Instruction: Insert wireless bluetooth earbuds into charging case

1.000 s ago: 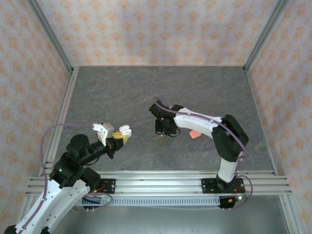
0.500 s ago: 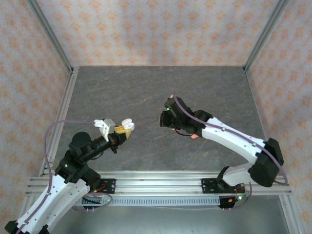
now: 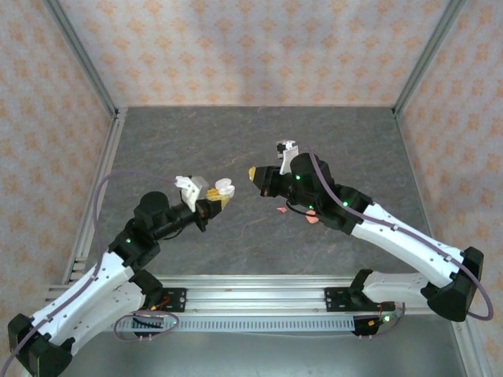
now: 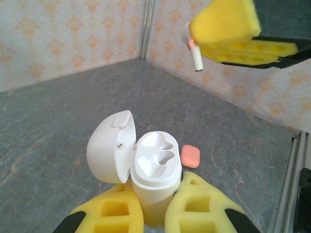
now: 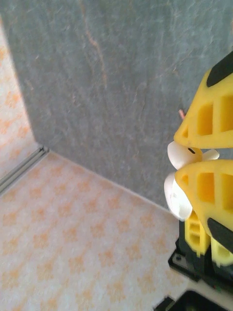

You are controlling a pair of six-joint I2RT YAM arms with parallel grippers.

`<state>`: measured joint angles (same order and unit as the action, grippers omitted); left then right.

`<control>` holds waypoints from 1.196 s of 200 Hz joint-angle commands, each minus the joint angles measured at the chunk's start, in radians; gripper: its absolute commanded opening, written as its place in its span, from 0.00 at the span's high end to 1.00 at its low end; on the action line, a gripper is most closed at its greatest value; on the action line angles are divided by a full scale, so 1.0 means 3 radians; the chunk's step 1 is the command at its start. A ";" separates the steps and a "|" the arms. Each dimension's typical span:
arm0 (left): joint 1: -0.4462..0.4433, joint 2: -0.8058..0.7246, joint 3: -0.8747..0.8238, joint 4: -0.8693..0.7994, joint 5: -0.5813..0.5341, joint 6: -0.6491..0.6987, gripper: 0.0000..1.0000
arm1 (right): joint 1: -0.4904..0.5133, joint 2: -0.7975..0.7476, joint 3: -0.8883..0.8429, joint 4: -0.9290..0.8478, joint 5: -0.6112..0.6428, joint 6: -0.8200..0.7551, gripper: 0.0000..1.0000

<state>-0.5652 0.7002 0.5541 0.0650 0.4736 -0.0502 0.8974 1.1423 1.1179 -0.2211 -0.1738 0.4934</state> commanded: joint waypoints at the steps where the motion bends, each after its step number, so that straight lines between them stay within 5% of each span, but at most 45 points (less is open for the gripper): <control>1: -0.0070 0.0121 0.0188 0.0381 -0.0103 0.0160 1.00 | 0.0045 -0.0070 -0.0015 0.0342 -0.0134 -0.0141 0.89; 95: -0.0278 0.0589 0.0463 0.0622 -0.0150 0.0279 1.00 | 0.0091 -0.0029 0.0032 0.0566 -0.0473 -0.0426 0.89; 239: -0.0387 0.0593 0.0525 0.0688 -0.0221 0.0188 1.00 | 0.0107 -0.0157 -0.0073 0.0435 -0.0179 -0.0832 0.89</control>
<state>-0.6743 0.8967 0.6785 0.2142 0.4324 0.0082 0.9222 1.1198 1.1130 -0.1116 -0.2462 0.2672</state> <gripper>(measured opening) 0.110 0.111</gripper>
